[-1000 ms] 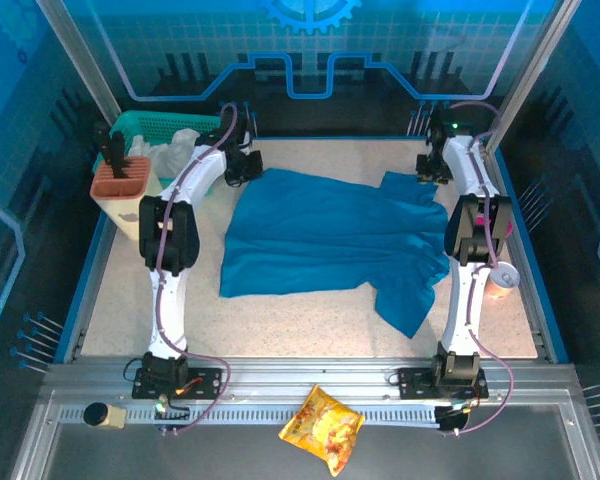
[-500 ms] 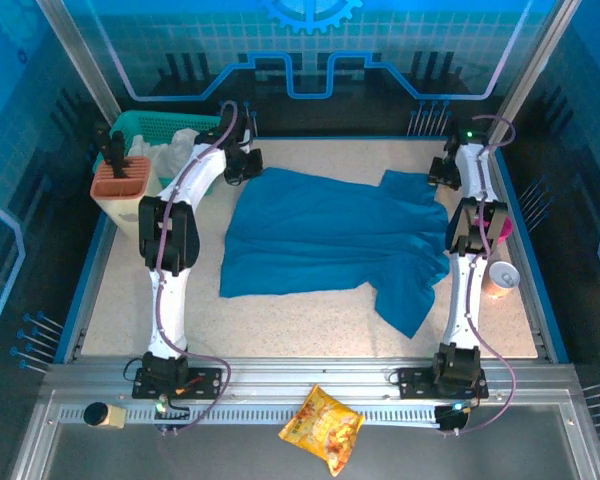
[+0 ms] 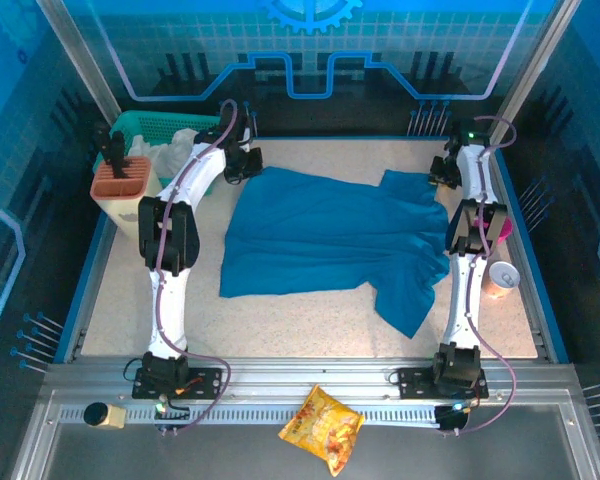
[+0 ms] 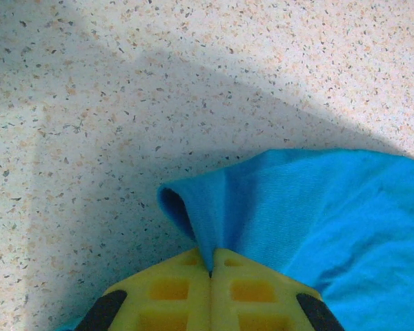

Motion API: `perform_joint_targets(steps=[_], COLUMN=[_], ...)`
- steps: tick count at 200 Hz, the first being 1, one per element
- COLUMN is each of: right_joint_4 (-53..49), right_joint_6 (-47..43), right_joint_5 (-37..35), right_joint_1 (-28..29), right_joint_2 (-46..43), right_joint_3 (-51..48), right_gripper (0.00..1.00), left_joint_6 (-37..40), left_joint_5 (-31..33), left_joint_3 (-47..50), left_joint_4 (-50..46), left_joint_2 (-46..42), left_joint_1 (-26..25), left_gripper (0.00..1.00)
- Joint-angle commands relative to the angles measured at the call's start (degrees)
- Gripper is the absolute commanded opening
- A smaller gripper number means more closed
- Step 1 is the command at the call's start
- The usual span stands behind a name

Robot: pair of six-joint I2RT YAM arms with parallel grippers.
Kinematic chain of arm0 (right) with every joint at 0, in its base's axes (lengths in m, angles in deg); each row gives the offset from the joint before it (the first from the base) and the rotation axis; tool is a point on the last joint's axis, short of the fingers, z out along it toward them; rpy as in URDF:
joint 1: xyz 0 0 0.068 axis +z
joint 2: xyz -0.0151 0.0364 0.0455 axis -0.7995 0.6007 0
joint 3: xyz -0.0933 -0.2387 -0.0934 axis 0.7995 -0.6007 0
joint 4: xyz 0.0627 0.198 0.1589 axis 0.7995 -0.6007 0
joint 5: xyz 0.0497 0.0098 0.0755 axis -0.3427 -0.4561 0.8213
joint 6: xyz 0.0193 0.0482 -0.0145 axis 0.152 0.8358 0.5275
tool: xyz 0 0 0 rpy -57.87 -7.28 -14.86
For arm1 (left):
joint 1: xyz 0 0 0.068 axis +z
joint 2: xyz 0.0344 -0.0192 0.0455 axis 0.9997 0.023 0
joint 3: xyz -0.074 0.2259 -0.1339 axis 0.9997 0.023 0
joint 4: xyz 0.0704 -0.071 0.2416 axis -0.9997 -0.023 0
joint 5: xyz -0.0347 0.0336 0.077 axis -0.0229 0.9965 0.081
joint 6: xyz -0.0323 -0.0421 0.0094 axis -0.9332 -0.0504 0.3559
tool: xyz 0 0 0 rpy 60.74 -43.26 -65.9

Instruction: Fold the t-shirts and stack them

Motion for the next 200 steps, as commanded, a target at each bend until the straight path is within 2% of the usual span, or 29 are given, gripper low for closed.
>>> perform_joint_targets(steps=[1, 57, 79, 96, 120, 157, 200], right_joint_4=[-2.3, -6.5, -6.8, -6.7, -5.4, 0.6, 6.0], right_joint_6=[-0.2, -1.1, -1.0, -0.9, -0.9, -1.8, -3.3], right_joint_5=[1.1, -5.6, -5.8, -5.8, -4.8, -4.0, -5.8], right_joint_1=[1.6, 4.6, 4.7, 4.6, 4.3, 5.4, 7.8], right_joint_2=[2.9, 3.9, 4.0, 3.9, 1.8, -10.8, -30.9], right_joint_3=[2.7, 2.6, 2.4, 2.3, 0.8, -5.9, -12.3], right_gripper=[0.33, 0.24, 0.14, 0.00, 0.00, 0.00, 0.00], left_joint_6=[1.6, 1.9, 2.2, 2.2, 1.9, 1.5, 0.7], left_joint_5=[-1.3, -1.2, -0.9, -0.9, -1.3, -2.0, -2.8], left_joint_3=[-1.7, -0.2, 1.1, 2.6, 5.0, 4.1, -0.5], left_joint_4=[-1.0, -0.7, -0.2, 0.6, 2.4, 2.0, -1.0], left_joint_2=[-0.1, 0.0, -0.7, -1.9, -3.9, -7.3, -14.4], left_joint_1=[-0.3, -0.3, -0.3, -0.3, -0.3, -0.3, -0.3], left_gripper=[0.00, 0.00, 0.00, 0.00, 0.00, 0.00, 0.00])
